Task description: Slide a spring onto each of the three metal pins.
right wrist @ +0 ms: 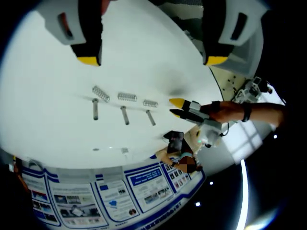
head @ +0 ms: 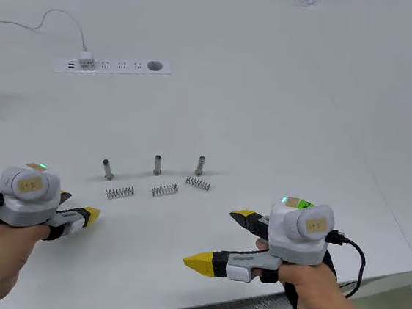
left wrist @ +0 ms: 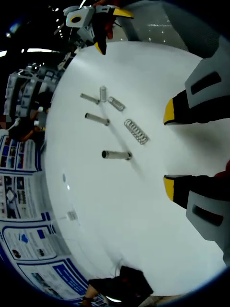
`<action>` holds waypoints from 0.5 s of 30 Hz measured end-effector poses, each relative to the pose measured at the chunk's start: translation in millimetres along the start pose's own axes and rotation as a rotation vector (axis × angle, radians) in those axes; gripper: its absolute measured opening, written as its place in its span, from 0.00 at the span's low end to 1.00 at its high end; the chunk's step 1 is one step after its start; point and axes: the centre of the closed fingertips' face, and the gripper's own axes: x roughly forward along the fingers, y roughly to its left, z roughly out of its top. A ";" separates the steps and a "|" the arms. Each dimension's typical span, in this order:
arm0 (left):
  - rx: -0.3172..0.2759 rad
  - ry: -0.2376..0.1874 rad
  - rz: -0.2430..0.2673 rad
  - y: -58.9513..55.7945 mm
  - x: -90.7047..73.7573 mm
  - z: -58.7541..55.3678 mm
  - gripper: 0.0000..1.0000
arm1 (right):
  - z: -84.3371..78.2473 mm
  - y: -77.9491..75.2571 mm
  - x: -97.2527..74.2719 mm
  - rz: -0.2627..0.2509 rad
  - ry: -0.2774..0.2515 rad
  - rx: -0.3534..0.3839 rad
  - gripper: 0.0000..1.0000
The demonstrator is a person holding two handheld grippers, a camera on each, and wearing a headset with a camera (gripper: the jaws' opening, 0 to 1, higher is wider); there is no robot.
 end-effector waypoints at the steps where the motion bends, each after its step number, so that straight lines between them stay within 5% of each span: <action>1: 0.009 0.001 -0.008 -2.6 0.4 0.8 0.43 | -0.1 -0.2 0.0 0.000 0.001 0.000 0.88; 15: 0.210 0.040 -0.102 -26.0 5.9 7.6 0.59 | -1.3 -1.7 0.1 -0.001 0.005 -0.002 0.88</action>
